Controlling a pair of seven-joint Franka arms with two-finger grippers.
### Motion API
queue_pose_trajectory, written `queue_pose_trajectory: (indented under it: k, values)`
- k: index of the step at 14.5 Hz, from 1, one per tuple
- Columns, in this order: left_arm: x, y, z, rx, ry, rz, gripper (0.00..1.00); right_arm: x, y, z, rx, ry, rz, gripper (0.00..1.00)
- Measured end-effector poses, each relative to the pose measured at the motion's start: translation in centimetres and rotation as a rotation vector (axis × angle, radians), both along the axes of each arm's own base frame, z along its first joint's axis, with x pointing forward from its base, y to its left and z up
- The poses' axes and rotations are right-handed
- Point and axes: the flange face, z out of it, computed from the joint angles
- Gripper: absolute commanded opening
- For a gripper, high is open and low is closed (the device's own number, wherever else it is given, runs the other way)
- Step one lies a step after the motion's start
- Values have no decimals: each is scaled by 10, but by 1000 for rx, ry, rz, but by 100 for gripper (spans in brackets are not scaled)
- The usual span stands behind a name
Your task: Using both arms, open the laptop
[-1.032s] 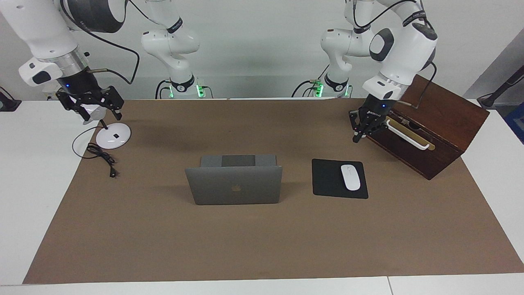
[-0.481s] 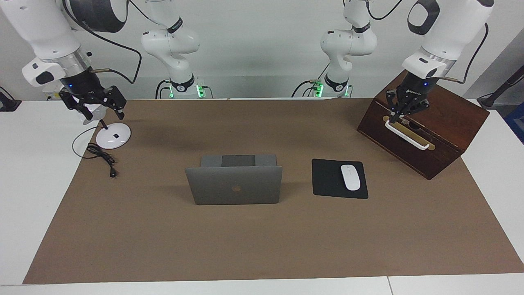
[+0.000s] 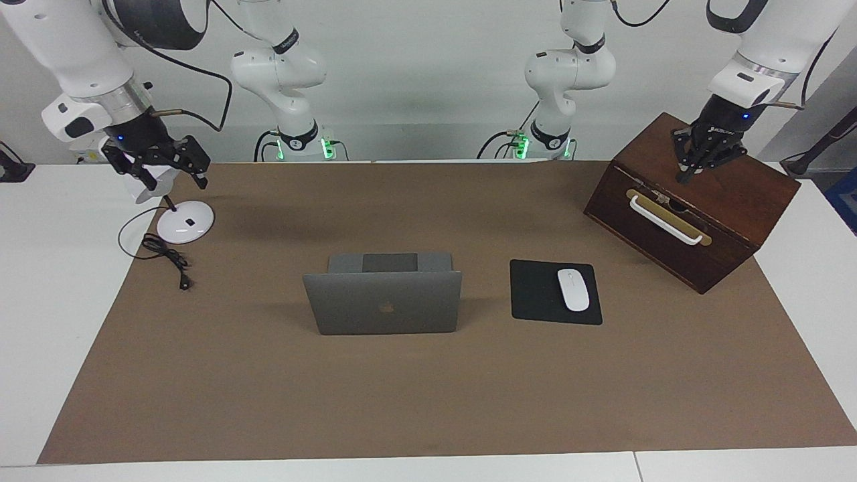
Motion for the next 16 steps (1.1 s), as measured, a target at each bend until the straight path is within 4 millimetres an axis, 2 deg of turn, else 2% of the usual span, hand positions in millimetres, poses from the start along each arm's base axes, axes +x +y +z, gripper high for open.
queue_pose_trajectory:
  k: [4, 9, 13, 16]
  values:
    - [2, 8, -1, -2, 8, 61, 100, -1, -2, 0, 1, 1, -4, 100]
    - [16, 20, 18, -3, -24, 134, 100, -1, -4, -1, 1, 3, -7, 100]
    - [39, 13, 11, -2, -5, 167, 100, -1, -4, -1, 1, 3, -7, 100]
    - [55, 4, -3, -5, 25, 205, 100, -1, -4, -1, 1, 3, -7, 100]
